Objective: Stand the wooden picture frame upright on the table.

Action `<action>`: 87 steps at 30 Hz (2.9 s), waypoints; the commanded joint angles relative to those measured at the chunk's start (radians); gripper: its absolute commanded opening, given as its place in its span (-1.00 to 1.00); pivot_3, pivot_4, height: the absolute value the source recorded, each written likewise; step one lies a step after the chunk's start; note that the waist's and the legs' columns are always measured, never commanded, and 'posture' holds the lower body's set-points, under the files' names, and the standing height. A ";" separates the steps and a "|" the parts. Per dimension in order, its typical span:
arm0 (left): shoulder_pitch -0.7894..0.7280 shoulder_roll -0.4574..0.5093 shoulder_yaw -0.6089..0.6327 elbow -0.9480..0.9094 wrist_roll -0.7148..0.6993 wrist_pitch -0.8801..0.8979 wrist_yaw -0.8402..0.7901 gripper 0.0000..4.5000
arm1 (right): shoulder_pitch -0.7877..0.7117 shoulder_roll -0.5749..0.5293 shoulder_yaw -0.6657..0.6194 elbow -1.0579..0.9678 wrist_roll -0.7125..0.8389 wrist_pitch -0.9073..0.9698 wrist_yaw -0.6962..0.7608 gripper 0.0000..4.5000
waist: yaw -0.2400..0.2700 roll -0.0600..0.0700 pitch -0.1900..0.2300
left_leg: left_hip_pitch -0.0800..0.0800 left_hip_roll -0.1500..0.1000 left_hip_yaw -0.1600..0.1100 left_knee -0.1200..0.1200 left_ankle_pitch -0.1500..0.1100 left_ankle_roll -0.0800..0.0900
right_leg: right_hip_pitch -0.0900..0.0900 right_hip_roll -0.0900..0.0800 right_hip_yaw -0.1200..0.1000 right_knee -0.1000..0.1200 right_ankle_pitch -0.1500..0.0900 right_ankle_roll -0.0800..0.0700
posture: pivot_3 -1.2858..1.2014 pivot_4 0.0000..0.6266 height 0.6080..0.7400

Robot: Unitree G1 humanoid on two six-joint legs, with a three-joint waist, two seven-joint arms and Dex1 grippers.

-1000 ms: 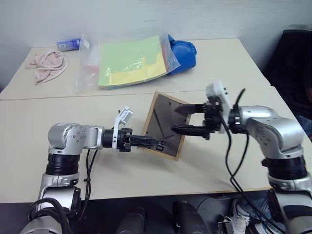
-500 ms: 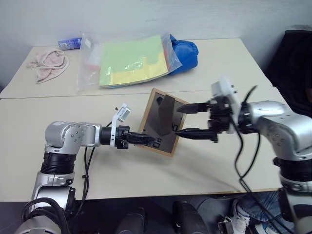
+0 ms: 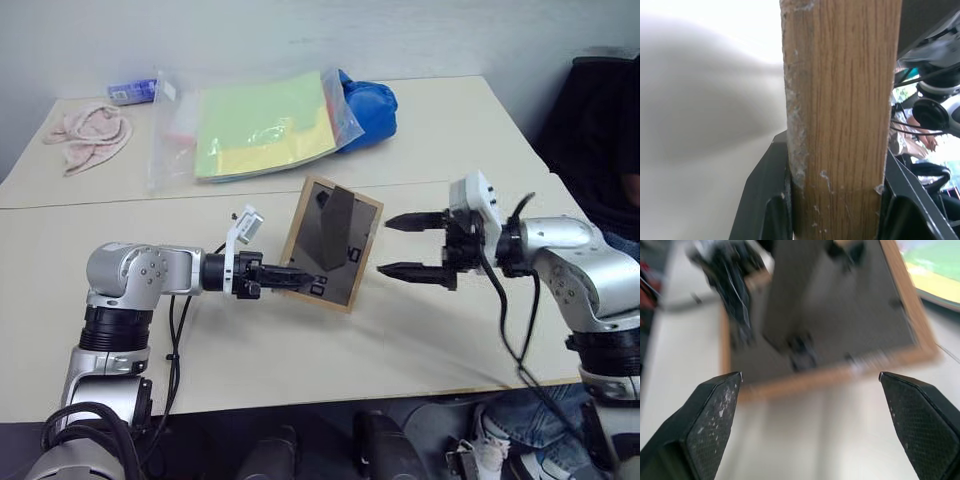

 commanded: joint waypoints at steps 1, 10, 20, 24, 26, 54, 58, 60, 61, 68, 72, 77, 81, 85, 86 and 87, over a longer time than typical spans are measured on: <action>-0.039 -0.003 0.011 -0.028 -0.021 -0.021 -0.014 -0.43 | -0.043 0.048 0.012 -0.045 0.056 0.068 -0.034 1.00 | 0.003 0.000 0.000 | 0.000 0.000 -0.001 0.000 0.000 0.000 | 0.000 0.000 0.000 0.000 0.000 0.000 | 0.03 -0.52 1.00; -0.050 0.017 0.013 0.010 -0.005 -0.046 -0.021 -0.43 | -0.023 0.025 -0.071 -0.186 0.199 0.188 -0.052 1.00 | 0.007 0.000 0.000 | -0.006 -0.002 -0.005 0.004 0.000 0.000 | -0.002 -0.003 -0.001 -0.001 0.000 0.000 | 0.03 -0.52 1.00; -0.048 0.029 0.022 0.006 -0.030 -0.026 -0.031 -0.43 | 0.191 -0.194 0.061 0.113 -0.557 -0.926 -0.146 1.00 | 0.004 -0.001 0.000 | -0.008 -0.003 0.001 0.003 0.000 0.001 | -0.007 -0.003 -0.002 0.002 0.000 0.001 | 0.03 -0.52 1.00; -0.054 0.022 0.022 0.004 -0.037 -0.016 -0.029 -0.43 | 0.128 -0.130 0.064 0.340 -0.818 -1.493 -0.385 1.00 | -0.011 -0.001 0.000 | -0.009 -0.004 0.007 0.002 0.000 0.001 | -0.015 -0.002 0.000 0.007 0.001 0.001 | 0.03 -0.52 1.00; -0.060 0.017 0.023 0.003 -0.041 -0.008 -0.029 -0.43 | 0.066 -0.086 0.064 0.442 -1.034 -1.710 -0.586 1.00 | -0.023 -0.001 0.000 | -0.008 -0.003 0.007 0.002 0.000 0.000 | -0.016 -0.002 -0.001 0.009 0.000 0.001 | 0.03 -0.52 1.00; 0.074 0.321 0.145 -0.132 -0.006 -0.185 -0.143 0.38 | -0.367 -0.022 0.459 0.839 -1.757 -1.787 -1.700 -0.43 | -0.098 -0.001 0.000 | -0.008 -0.011 0.004 0.000 0.000 -0.001 | -0.032 -0.002 0.005 0.016 0.000 -0.002 | 0.03 -0.52 1.00; 0.215 0.468 0.398 -0.223 -0.101 -0.183 -0.210 0.91 | -0.374 -0.018 0.457 0.890 -1.638 -1.851 -1.602 -0.44 | -0.114 -0.001 0.000 | -0.008 -0.010 0.004 -0.004 0.000 -0.001 | -0.032 -0.001 0.005 0.016 0.000 -0.002 | 0.03 -0.52 1.00; 0.313 0.496 0.499 -0.304 -0.124 -0.207 -0.242 1.00 | -0.373 -0.003 0.453 0.940 -1.533 -1.889 -1.518 -0.44 | -0.123 -0.001 0.000 | -0.008 -0.010 0.004 -0.005 0.000 -0.001 | -0.032 -0.002 0.006 0.014 0.000 -0.002 | 0.03 -0.52 1.00; 0.384 0.496 0.549 -0.368 -0.120 -0.238 -0.261 1.00 | -0.369 0.020 0.459 0.996 -1.411 -1.920 -1.419 -0.44 | -0.129 -0.001 0.000 | -0.008 -0.010 0.004 -0.006 0.000 0.000 | -0.032 -0.002 0.005 0.013 0.000 -0.002 | 0.03 -0.52 1.00; 0.580 0.335 0.548 -0.648 -0.036 -0.462 -0.116 1.00 | -0.062 0.131 0.410 0.481 0.000 -0.946 -0.204 -0.44 | -0.129 0.000 0.000 | -0.007 0.005 0.003 0.004 -0.005 0.002 | -0.015 0.002 0.002 0.007 0.002 -0.005 | 0.03 -0.52 1.00; 0.585 0.280 0.517 -0.651 0.016 -0.542 -0.042 1.00 | -0.046 0.150 0.342 0.419 0.163 -0.589 -0.112 -0.44 | -0.093 0.002 0.001 | -0.006 0.003 0.003 0.005 -0.008 0.003 | -0.014 0.002 0.001 0.007 0.003 -0.005 | 0.03 -0.52 1.00; 0.595 0.280 0.504 -0.651 0.003 -0.568 -0.003 1.00 | -0.023 0.220 0.300 0.515 0.100 -0.439 -0.076 -0.44 | -0.044 0.002 0.001 | -0.005 0.003 0.003 0.005 -0.008 0.002 | -0.015 0.002 0.001 0.005 0.003 -0.005 | 0.03 -0.52 1.00; 0.597 0.287 0.490 -0.642 -0.002 -0.580 0.008 1.00 | -0.018 0.275 0.266 0.601 0.036 -0.420 -0.069 -0.44 | -0.029 0.001 0.001 | -0.005 0.002 0.004 0.005 -0.008 0.002 | -0.015 0.001 0.001 0.003 0.004 -0.005 | 0.03 -0.52 1.00; 0.576 0.295 0.472 -0.603 -0.009 -0.581 0.007 1.00 | 0.015 0.274 0.255 0.586 -0.026 -0.437 -0.018 0.11 | -0.023 0.001 0.001 | -0.004 0.001 0.004 0.006 -0.008 0.001 | -0.014 0.001 0.001 0.004 0.004 -0.005 | 0.03 -0.52 1.00; 0.574 0.301 0.466 -0.592 -0.010 -0.580 0.003 1.00 | 0.021 0.269 0.242 0.568 -0.034 -0.431 -0.017 0.23 | -0.023 0.001 0.001 | -0.004 0.001 0.004 0.006 -0.008 0.001 | -0.014 0.001 0.001 0.004 0.004 -0.005 | 0.03 -0.52 1.00; 0.572 0.307 0.461 -0.580 -0.008 -0.582 -0.004 1.00 | 0.028 0.248 0.224 0.533 -0.035 -0.413 -0.014 0.38 | -0.024 0.001 0.001 | -0.004 0.001 0.004 0.006 -0.008 0.001 | -0.014 0.001 0.001 0.004 0.004 -0.005 | 0.03 -0.52 1.00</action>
